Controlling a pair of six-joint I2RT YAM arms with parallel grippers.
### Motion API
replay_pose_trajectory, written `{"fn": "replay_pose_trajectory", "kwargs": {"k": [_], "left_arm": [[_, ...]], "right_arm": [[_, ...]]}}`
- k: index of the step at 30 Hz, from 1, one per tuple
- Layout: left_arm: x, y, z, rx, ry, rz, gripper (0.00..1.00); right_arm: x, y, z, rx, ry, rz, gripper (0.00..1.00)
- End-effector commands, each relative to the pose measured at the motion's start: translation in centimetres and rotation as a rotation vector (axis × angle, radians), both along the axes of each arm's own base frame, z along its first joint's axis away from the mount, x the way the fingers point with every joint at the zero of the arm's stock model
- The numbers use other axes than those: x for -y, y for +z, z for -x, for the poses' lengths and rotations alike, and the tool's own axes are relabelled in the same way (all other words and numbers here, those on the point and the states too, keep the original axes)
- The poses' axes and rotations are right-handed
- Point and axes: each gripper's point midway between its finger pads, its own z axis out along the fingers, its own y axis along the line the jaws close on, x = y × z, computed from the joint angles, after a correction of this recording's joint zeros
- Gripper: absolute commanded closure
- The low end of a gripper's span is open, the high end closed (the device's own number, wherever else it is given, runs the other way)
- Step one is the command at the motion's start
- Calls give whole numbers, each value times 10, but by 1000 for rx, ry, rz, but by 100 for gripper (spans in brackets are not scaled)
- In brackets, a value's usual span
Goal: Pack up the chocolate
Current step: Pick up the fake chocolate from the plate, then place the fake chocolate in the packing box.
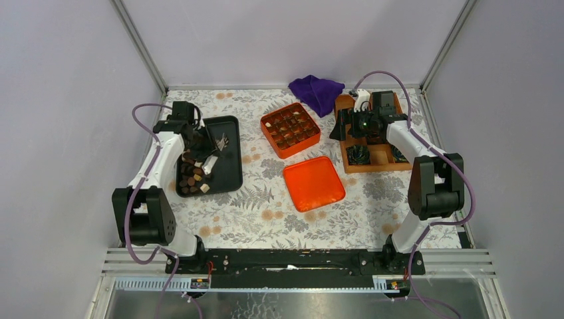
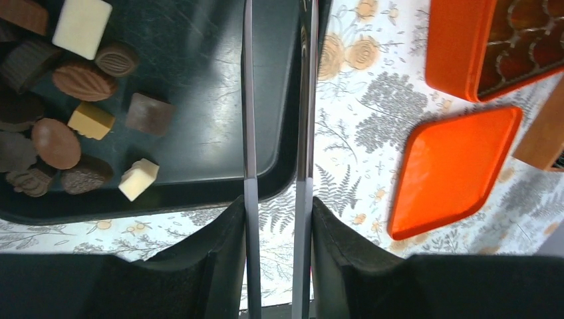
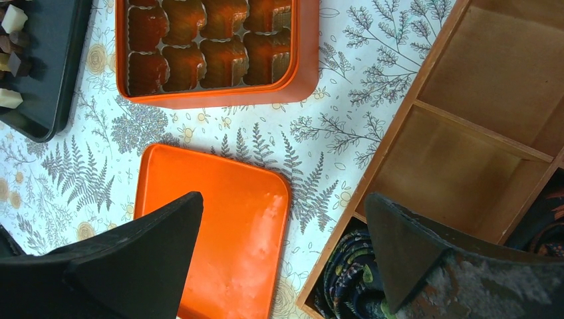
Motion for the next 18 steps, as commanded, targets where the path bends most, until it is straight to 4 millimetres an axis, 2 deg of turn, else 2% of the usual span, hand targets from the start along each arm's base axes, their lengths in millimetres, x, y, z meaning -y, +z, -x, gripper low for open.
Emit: {"fn": "replay_pose_trajectory", "kwargs": {"k": [1, 3, 5, 10, 18], "left_arm": [[23, 40, -17, 161, -92, 90, 86], [33, 49, -20, 196, -123, 107, 86], [52, 59, -22, 225, -174, 117, 86], [85, 73, -30, 275, -236, 128, 86], [134, 68, -49, 291, -319, 52, 85]], "right_arm": [[-3, 18, -9, 54, 11, -27, 0], [-4, 18, -10, 55, 13, -30, 0], [-4, 18, -10, 53, 12, -31, 0], [-4, 18, -9, 53, 14, -34, 0], [-4, 19, -9, 54, 14, -33, 0]]}}
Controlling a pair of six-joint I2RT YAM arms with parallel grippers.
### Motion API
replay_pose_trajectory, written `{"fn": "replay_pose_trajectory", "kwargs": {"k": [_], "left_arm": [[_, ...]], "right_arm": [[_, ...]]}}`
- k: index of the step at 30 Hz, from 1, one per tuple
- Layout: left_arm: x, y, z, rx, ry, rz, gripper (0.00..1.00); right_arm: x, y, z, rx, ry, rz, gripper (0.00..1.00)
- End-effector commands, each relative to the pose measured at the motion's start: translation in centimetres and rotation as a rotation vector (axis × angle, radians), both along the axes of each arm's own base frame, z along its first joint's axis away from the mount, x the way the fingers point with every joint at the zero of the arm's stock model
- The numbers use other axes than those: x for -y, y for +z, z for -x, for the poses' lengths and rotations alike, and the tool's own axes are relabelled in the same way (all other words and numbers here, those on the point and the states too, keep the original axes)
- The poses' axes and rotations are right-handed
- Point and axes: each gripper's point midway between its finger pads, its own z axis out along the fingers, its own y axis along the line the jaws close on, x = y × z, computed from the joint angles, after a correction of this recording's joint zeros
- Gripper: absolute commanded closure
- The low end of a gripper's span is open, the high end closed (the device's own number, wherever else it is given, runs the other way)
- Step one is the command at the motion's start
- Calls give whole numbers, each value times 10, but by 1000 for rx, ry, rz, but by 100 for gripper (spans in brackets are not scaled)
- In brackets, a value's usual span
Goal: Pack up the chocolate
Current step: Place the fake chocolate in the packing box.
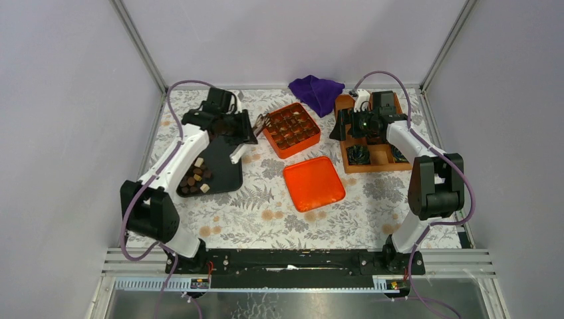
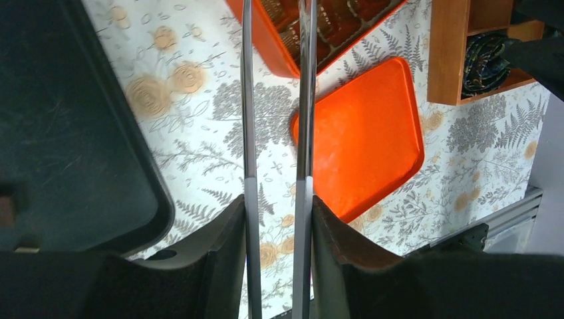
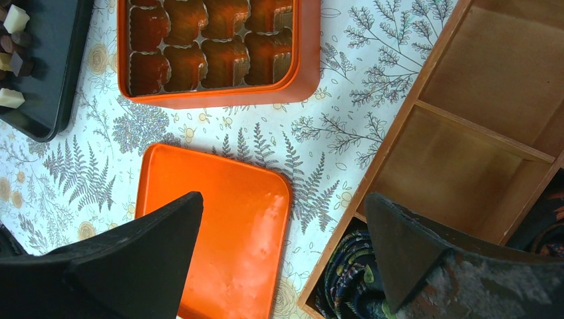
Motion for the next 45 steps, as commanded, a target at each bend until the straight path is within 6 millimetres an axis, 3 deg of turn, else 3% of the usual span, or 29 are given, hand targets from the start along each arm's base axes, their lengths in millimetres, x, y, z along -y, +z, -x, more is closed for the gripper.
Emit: {"fn": "replay_pose_trajectory", "kwargs": {"k": [1, 7, 18, 29, 45], "left_arm": [[24, 8, -31, 93, -15, -43, 84], [40, -3, -45, 89, -53, -178, 81], [43, -21, -60, 65, -64, -273, 69], [37, -29, -55, 40, -67, -314, 61], [39, -25, -54, 45, -66, -308, 53]], "right_arm": [[-3, 18, -9, 55, 12, -27, 0], [-2, 20, -9, 62, 11, -24, 0], [-2, 17, -9, 52, 11, -22, 0], [-2, 16, -10, 52, 11, -19, 0], [-2, 17, -9, 55, 13, -20, 0]]}}
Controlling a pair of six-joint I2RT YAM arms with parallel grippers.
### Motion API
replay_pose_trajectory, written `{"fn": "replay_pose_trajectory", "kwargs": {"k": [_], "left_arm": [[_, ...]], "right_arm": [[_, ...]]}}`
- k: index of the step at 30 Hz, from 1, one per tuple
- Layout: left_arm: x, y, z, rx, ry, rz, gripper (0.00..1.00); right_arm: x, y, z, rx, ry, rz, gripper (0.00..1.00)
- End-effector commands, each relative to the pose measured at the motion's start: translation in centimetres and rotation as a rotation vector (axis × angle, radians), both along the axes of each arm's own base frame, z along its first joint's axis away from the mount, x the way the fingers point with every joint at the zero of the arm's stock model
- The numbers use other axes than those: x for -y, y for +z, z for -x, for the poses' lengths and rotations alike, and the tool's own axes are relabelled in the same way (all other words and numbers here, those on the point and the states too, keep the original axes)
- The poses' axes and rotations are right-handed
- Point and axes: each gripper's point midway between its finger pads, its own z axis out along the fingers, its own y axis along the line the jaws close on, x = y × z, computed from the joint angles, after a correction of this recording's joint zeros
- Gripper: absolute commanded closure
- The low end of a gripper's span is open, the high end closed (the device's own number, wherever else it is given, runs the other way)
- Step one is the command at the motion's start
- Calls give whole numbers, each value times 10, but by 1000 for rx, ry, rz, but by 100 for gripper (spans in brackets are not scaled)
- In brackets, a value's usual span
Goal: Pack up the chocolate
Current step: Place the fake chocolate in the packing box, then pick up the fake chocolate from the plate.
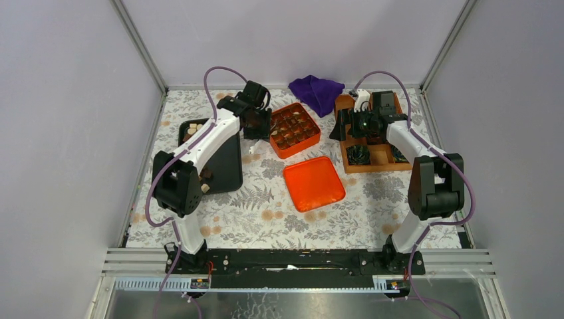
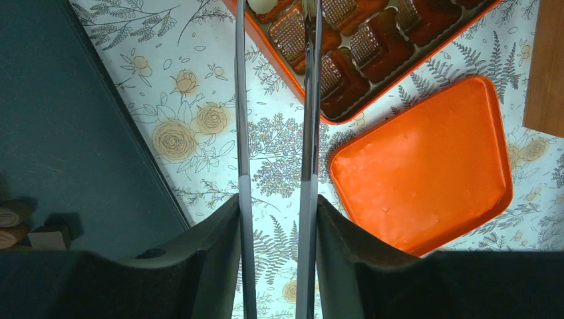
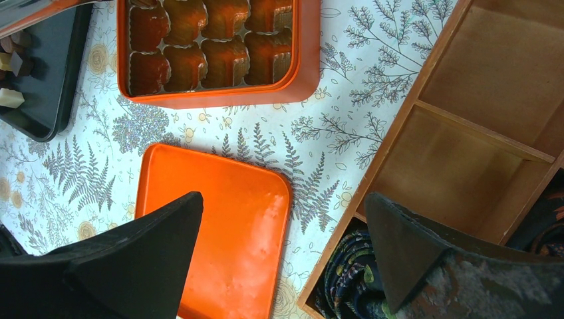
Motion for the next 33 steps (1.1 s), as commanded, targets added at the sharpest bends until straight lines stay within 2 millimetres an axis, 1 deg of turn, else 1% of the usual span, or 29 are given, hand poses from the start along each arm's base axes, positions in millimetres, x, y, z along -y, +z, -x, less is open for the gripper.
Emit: {"fn": "replay_pose_trajectory", "kwargs": {"k": [1, 3, 7, 9, 12, 14, 17, 18, 19, 21, 24, 26, 28, 33], "left_arm": [[5, 19, -8, 65, -7, 8, 54], [3, 26, -10, 87, 8, 3, 55], [-4, 53, -10, 176, 32, 22, 56], [-10, 64, -7, 223, 53, 23, 56], [-29, 77, -1, 283, 100, 7, 56], [-46, 79, 6, 297, 139, 3, 57], [-83, 66, 18, 266, 217, 4, 57], [-102, 63, 20, 256, 261, 8, 57], [-116, 61, 24, 248, 290, 14, 57], [-141, 57, 31, 229, 349, 24, 57], [-174, 48, 44, 186, 433, 12, 57], [-194, 42, 54, 154, 500, 0, 57], [-209, 35, 62, 127, 544, -9, 57], [-236, 21, 74, 84, 616, -12, 57]], "right_arm": [[-3, 18, -9, 57, 13, -21, 0], [-2, 19, -9, 59, 12, -22, 0], [-4, 20, -7, 62, 33, -28, 0], [-7, 22, -4, 62, 58, -41, 0], [-13, 25, 3, 65, 111, -67, 0], [-18, 28, 8, 62, 147, -91, 0], [-22, 29, 13, 60, 185, -114, 0], [-23, 29, 14, 58, 191, -119, 0], [-24, 30, 14, 56, 195, -123, 0], [-25, 30, 15, 55, 200, -127, 0], [-26, 30, 16, 53, 209, -136, 0], [-27, 31, 17, 53, 212, -138, 0], [-27, 31, 17, 52, 213, -140, 0], [-27, 31, 18, 51, 216, -143, 0]]}}
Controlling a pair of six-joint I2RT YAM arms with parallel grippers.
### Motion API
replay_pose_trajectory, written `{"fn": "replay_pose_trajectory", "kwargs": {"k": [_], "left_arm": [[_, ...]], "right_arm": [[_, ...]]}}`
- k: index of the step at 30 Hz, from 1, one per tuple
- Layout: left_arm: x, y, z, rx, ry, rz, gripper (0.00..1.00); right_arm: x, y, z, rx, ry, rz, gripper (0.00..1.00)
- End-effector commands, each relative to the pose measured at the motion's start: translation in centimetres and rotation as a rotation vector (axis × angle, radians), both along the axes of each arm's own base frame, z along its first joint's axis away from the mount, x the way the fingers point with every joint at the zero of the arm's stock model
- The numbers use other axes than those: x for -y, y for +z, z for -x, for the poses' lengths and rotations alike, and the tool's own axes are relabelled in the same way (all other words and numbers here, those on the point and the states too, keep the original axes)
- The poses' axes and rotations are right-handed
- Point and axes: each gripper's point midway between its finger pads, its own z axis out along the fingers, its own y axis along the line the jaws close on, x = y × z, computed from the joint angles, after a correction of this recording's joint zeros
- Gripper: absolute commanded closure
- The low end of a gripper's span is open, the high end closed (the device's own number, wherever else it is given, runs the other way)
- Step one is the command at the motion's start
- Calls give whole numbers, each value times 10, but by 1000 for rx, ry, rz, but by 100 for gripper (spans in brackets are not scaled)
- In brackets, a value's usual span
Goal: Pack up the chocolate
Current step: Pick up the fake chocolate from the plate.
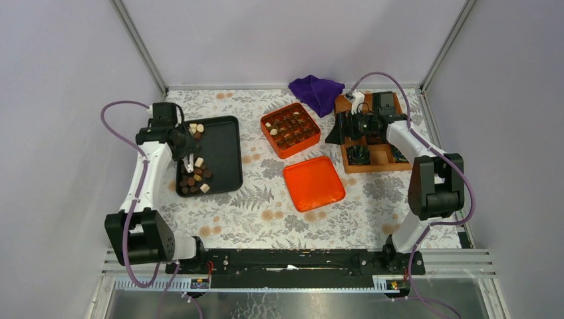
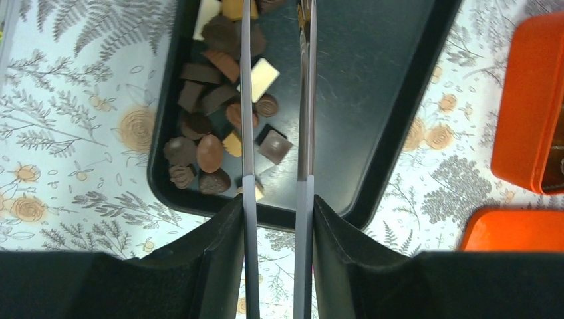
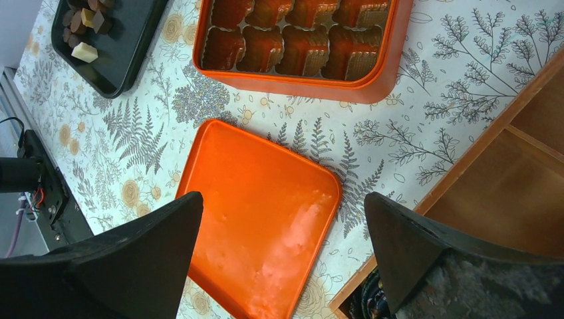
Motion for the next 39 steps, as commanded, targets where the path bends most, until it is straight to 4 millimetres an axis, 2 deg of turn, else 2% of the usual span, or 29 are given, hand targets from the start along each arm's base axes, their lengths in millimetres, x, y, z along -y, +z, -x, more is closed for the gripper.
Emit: {"fn": "replay_pose_trajectory", "kwargs": {"k": [1, 8, 16, 22, 27, 34, 37, 39], "left_arm": [[-22, -3, 9, -4, 57, 19, 57], [-36, -20, 9, -33, 73, 92, 57], [-35, -40, 12, -80, 81, 163, 61], [-20, -47, 23, -111, 63, 233, 62], [7, -48, 28, -112, 11, 368, 63], [33, -40, 30, -89, -45, 493, 64], [38, -35, 29, -81, -62, 499, 63], [33, -31, 26, -64, -56, 465, 63]], "right_arm": [[-3, 19, -4, 48, 30, -27, 0], [-3, 18, -4, 47, 33, -26, 0], [-2, 17, -4, 46, 34, -20, 0], [-2, 14, -5, 41, 34, -17, 0], [-3, 13, -5, 35, 37, -21, 0], [-4, 13, -4, 28, 42, -31, 0], [-5, 13, -3, 27, 44, -35, 0], [-5, 14, -3, 30, 44, -35, 0]]}}
